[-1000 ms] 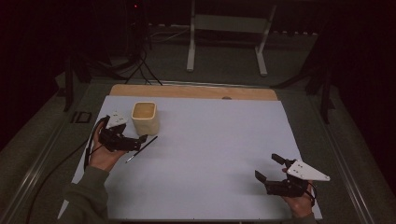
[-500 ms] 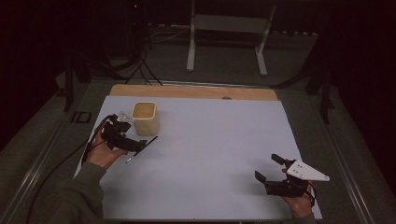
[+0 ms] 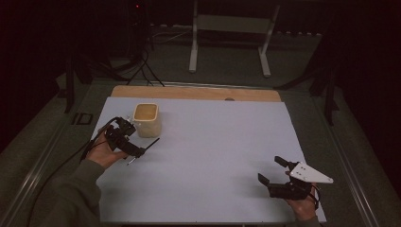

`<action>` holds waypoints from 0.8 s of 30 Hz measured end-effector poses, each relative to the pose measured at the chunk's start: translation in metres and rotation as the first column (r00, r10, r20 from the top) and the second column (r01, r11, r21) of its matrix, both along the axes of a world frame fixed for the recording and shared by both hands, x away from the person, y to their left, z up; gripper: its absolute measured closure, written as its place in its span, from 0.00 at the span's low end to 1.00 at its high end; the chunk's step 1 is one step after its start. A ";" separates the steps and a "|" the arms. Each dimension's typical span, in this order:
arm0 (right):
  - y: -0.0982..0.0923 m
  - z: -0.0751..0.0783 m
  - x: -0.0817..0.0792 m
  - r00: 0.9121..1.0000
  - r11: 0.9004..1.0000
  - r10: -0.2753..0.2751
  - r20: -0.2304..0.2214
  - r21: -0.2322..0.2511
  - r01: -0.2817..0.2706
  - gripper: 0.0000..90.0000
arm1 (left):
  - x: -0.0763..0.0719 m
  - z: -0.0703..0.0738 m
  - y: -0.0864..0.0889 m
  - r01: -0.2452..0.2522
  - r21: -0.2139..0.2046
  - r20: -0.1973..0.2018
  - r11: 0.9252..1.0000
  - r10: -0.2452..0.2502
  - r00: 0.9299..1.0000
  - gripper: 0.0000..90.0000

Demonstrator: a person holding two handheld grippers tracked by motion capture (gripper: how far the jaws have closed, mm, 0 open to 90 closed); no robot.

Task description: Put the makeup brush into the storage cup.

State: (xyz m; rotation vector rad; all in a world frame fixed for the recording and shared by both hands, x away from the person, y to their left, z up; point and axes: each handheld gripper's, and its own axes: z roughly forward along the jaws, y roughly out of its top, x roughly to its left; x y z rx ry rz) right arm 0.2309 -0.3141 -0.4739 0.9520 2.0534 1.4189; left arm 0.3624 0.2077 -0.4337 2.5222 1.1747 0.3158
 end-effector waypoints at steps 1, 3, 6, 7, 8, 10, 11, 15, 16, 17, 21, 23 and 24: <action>0.000 0.000 0.000 1.000 1.000 0.000 0.001 0.001 0.000 0.10 | 0.000 0.000 0.000 0.001 0.000 -0.005 1.000 -0.001 1.000 0.04; 0.000 0.000 0.000 1.000 1.000 -0.001 0.000 0.000 0.001 0.10 | 0.000 0.000 -0.002 0.004 0.009 -0.010 1.000 -0.004 1.000 0.04; 0.000 0.000 0.000 1.000 1.000 -0.001 -0.002 -0.002 0.001 0.10 | 0.001 -0.002 -0.002 0.004 0.022 -0.013 1.000 -0.004 1.000 0.05; 0.000 0.000 0.000 1.000 1.000 -0.001 -0.002 -0.002 0.001 0.10 | 0.001 -0.002 -0.002 0.004 0.022 -0.013 1.000 -0.004 1.000 0.05; 0.000 0.000 0.000 1.000 1.000 0.000 -0.002 -0.002 0.000 0.10 | 0.002 -0.004 -0.002 -0.005 0.027 -0.014 1.000 0.006 1.000 0.05; 0.000 0.000 0.000 1.000 1.000 -0.002 -0.003 -0.005 0.002 0.10 | 0.004 -0.005 -0.001 -0.007 0.031 -0.020 0.999 0.008 1.000 0.05; 0.000 0.000 0.000 1.000 1.000 -0.003 -0.004 -0.004 0.003 0.10 | 0.005 -0.006 -0.002 -0.007 0.034 -0.024 0.999 0.008 1.000 0.05; 0.000 0.000 0.000 1.000 1.000 -0.002 -0.005 -0.005 0.002 0.10 | 0.007 -0.009 -0.004 -0.007 0.044 -0.034 0.999 0.008 0.999 0.06; 0.000 -0.001 0.000 1.000 1.000 -0.002 -0.005 -0.005 0.002 0.10 | 0.007 -0.011 -0.004 -0.006 0.044 -0.039 0.999 0.008 0.999 0.06; 0.000 -0.001 0.000 1.000 1.000 -0.002 -0.005 -0.005 0.002 0.10 | 0.008 -0.012 -0.005 -0.004 0.049 -0.041 0.999 0.006 0.999 0.06; 0.000 0.000 0.000 1.000 1.000 -0.002 -0.005 -0.007 0.002 0.10 | 0.012 -0.018 -0.009 -0.005 0.060 -0.061 0.998 0.008 0.998 0.06; 0.000 -0.001 0.000 1.000 1.000 -0.002 -0.005 -0.006 0.002 0.10 | 0.014 -0.021 -0.010 -0.001 0.065 -0.073 0.998 0.006 0.997 0.06; 0.000 -0.001 0.000 1.000 1.000 -0.002 -0.005 -0.007 0.002 0.10 | 0.015 -0.022 -0.011 -0.002 0.066 -0.079 0.998 0.007 0.997 0.06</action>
